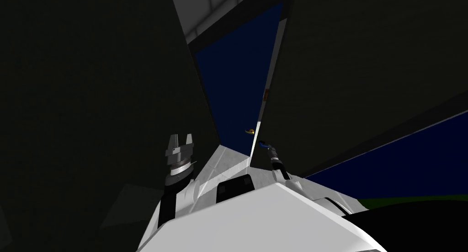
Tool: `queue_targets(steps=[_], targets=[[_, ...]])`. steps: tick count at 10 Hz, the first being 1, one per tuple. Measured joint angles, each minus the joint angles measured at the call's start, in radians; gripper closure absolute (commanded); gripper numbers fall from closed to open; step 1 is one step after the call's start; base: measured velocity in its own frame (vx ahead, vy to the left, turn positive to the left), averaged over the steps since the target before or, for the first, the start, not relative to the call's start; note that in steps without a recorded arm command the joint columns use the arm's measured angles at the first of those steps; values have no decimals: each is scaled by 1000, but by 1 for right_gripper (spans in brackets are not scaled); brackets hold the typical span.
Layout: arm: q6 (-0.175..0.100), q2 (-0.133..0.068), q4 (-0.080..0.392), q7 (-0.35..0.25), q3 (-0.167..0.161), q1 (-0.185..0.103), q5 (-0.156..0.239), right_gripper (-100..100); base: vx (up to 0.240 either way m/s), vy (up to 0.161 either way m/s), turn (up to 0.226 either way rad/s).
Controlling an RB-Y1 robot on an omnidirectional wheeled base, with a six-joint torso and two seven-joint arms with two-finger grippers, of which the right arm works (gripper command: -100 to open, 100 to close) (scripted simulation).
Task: Pull the door open
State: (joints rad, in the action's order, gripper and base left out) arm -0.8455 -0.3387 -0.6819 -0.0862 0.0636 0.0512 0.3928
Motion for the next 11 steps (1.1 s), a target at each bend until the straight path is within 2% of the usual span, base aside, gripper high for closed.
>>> queue_targets(steps=[1, 2, 4, 5, 6, 7, 8, 9, 10, 11], targets=[[0, -9, -12, -5, -3, 9, -2, 100, -187, -13, 87], [-8, -15, -3, -14, -9, 5, -5, 100, -185, -10, 87], [-8, -20, -19, -24, -26, 21, -14, 100, -193, -23, 106], [-25, -24, -2, -38, -40, 19, -21, 100, -209, 5, 71], [-27, -30, -19, -48, -51, 33, -26, 100, -204, -6, 92], [-31, -37, -14, -59, -62, 33, -31, 100, -207, -27, 112], [-47, -43, 8, -75, -74, 26, -38, 100, -132, -25, 35], [-44, -40, -9, -76, -79, 37, -40, 100, -160, -34, 93], [-53, -44, 2, -83, -90, 32, -46, 100, -136, -21, 61], [-52, -46, -13, -87, -95, 40, -48, 100, -48, -14, -13]])
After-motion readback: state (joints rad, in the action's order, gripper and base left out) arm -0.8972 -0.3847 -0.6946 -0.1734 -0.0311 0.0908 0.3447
